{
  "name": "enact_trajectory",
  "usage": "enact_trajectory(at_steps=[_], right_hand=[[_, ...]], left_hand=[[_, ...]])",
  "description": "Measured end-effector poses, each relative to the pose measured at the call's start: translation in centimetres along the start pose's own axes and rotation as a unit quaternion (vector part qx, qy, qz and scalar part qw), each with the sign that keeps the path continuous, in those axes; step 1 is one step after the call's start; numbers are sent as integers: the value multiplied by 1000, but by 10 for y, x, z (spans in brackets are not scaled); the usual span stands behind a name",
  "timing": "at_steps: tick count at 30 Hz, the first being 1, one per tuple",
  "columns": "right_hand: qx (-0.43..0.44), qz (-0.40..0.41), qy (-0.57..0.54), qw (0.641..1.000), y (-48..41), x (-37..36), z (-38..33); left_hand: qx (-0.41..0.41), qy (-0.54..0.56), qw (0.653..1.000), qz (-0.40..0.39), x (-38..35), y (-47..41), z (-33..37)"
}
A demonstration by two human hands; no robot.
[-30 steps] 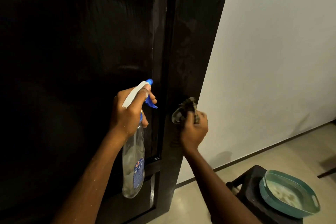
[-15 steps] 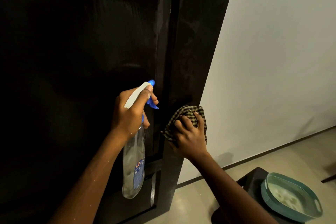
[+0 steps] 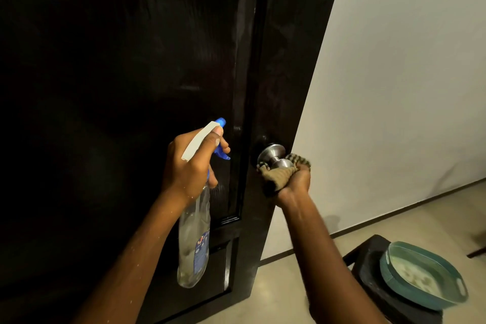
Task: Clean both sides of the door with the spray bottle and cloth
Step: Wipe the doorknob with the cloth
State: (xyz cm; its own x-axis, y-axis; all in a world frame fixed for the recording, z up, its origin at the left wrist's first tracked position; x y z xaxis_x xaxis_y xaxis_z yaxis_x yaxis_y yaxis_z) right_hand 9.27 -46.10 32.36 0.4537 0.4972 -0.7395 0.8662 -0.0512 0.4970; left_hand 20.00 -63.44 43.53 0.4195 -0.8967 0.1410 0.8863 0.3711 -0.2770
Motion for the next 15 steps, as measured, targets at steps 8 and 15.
enact_trajectory(at_steps=[8,15], right_hand=[[-95,-73,-46,992,6,-6,-2],[-367,-197,-176,892,23,36,-9]], left_hand=[[-5,5,1000,22,-6,7,8],[1,-15,997,72,-10,10,12]])
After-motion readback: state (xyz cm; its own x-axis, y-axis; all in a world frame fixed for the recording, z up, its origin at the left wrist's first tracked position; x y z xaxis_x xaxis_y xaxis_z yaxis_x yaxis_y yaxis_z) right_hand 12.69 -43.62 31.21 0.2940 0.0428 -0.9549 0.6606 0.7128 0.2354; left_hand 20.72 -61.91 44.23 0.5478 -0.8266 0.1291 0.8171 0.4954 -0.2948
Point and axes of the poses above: each hand's wrist, its own y-axis away from the middle knuckle, its own x-axis out of the back of the hand, z = x × y, the point moved 5 cm from there along -y, towards the middle knuckle, and after that the axes turned 9 degrees about x, right-handed, at the moved point
